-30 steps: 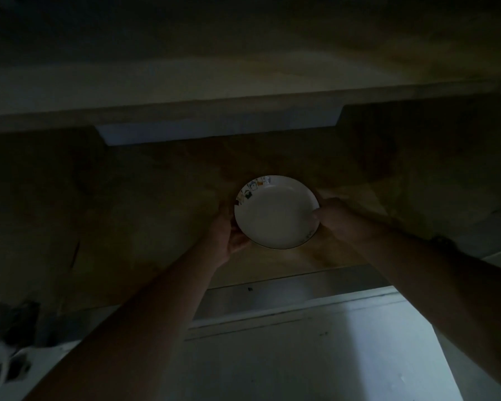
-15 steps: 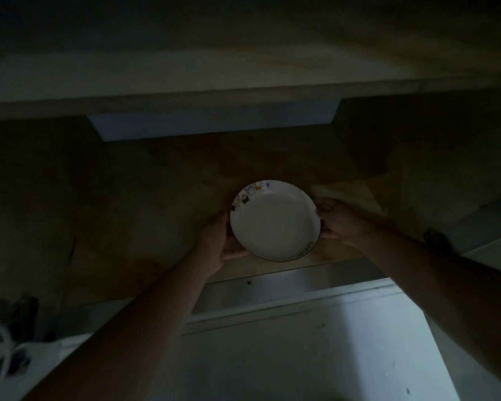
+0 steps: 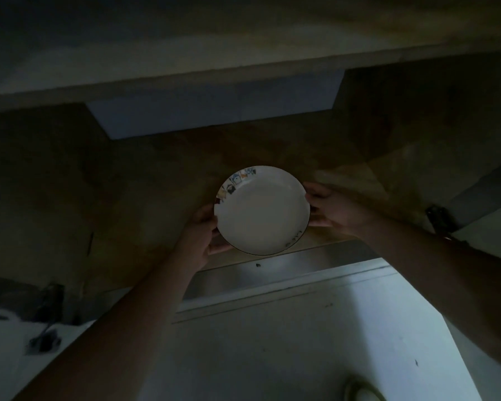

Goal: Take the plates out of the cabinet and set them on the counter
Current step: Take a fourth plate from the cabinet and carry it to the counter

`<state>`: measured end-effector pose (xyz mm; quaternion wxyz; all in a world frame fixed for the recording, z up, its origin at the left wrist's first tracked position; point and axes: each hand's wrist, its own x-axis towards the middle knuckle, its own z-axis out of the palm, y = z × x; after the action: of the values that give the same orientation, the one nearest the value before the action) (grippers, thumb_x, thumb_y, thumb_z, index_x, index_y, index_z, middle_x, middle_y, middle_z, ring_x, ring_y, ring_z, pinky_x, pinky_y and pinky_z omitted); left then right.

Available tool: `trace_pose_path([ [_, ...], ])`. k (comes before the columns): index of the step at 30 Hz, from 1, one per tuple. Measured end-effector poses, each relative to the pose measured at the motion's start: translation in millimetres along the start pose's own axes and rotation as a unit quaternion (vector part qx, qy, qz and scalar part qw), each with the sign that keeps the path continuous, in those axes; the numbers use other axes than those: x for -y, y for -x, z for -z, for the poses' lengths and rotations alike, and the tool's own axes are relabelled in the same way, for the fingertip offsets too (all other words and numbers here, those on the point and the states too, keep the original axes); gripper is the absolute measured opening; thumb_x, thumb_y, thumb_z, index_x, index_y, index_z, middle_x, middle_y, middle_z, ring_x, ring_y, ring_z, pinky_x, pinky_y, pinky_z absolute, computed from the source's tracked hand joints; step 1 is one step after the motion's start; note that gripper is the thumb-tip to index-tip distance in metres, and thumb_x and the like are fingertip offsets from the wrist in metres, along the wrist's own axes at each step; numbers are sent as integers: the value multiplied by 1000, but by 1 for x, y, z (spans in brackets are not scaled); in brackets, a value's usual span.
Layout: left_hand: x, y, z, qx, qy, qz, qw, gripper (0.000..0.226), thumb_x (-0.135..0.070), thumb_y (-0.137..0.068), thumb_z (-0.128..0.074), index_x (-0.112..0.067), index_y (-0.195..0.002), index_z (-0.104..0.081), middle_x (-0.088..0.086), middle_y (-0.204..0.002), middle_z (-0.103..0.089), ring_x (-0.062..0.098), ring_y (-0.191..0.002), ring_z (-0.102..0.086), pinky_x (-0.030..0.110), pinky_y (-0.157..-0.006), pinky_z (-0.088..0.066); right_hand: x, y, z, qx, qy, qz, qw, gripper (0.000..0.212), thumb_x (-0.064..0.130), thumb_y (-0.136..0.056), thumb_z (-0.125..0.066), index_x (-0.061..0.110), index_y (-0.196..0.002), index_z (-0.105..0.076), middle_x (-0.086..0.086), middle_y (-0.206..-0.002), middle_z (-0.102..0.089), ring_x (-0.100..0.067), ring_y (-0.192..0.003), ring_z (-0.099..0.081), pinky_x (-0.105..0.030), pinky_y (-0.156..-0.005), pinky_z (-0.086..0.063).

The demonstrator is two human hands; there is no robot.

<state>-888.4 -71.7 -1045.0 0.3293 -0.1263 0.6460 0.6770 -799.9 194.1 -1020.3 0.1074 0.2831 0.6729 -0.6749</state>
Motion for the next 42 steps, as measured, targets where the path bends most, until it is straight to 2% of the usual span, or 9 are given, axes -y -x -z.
trace_pose_path([
  [9, -11, 46, 15, -23, -10, -34, 999, 26, -16, -102, -46, -36, -99, -64, -12, -103, -71, 17, -95, -69, 41, -58, -60, 6, 15, -26, 2, -3, -8, 1000, 39, 21, -103, -41, 28, -140, -45, 1, -128, -60, -12, -98, -63, -27, -60, -55],
  [13, -14, 96, 24, -64, 11, -23, 998, 30, -15, -104, -43, -36, -100, -64, -8, -114, -68, 16, -99, -68, 49, -66, -61, 27, 42, -41, 12, 23, -17, 1000, 37, 18, -103, -40, 26, -139, -46, -1, -133, -57, -21, -113, -60, -31, -65, -55],
  [16, -14, 146, 29, -80, 8, -7, 997, 25, -14, -105, -41, -31, -107, -59, -1, -119, -65, 17, -96, -67, 51, -71, -61, 46, 81, -53, 32, 48, -30, 998, 34, 18, -104, -40, 25, -135, -49, 1, -128, -59, -13, -104, -63, -25, -59, -56],
  [22, -51, 261, 34, -83, -1, 43, 996, 30, -11, -101, -42, -31, -108, -62, -3, -119, -64, 18, -105, -63, 33, -55, -59, 80, 189, -70, 19, 71, -74, 995, 33, 13, -104, -37, 28, -130, -50, 8, -115, -58, -2, -84, -61, -21, -52, -54],
  [26, -89, 341, 34, -88, 2, 69, 994, 40, -8, -98, -38, -40, -97, -62, -6, -109, -65, 15, -97, -64, 32, -54, -58, 113, 269, -82, -6, 86, -94, 992, 39, 11, -103, -36, 43, -101, -57, 13, -105, -60, -3, -86, -58, -19, -51, -53],
  [30, -112, 436, 34, -140, 16, 80, 987, 42, -8, -96, -38, -38, -107, -64, -18, -93, -68, 6, -87, -64, 31, -51, -59, 151, 359, -103, -27, 139, -91, 986, 56, 11, -101, -37, 61, -89, -59, 0, -107, -61, -17, -90, -62, -35, -63, -60],
  [34, -147, 541, 38, -150, 5, 78, 986, 42, -7, -97, -38, -35, -114, -65, -11, -98, -69, 8, -85, -66, 38, -59, -62, 209, 461, -117, -31, 188, -98, 977, 52, 9, -96, -33, 53, -101, -60, -3, -92, -65, -30, -86, -63, -52, -78, -58],
  [39, -200, 643, 53, -113, -22, 41, 992, 41, -12, -96, -42, -34, -123, -63, 0, -102, -67, 9, -86, -66, 47, -63, -62, 268, 579, -118, -38, 109, -108, 987, 49, 6, -97, -34, 44, -106, -64, 5, -70, -66, -15, -69, -65, -32, -62, -60],
  [42, -230, 691, 47, -65, -12, 27, 997, 41, -11, -95, -43, -36, -117, -67, 1, -96, -69, 8, -82, -66, 41, -61, -61, 296, 632, -112, -56, 73, -102, 991, 45, 7, -98, -35, 35, -122, -60, 0, -80, -65, -17, -78, -65, -37, -70, -61],
])
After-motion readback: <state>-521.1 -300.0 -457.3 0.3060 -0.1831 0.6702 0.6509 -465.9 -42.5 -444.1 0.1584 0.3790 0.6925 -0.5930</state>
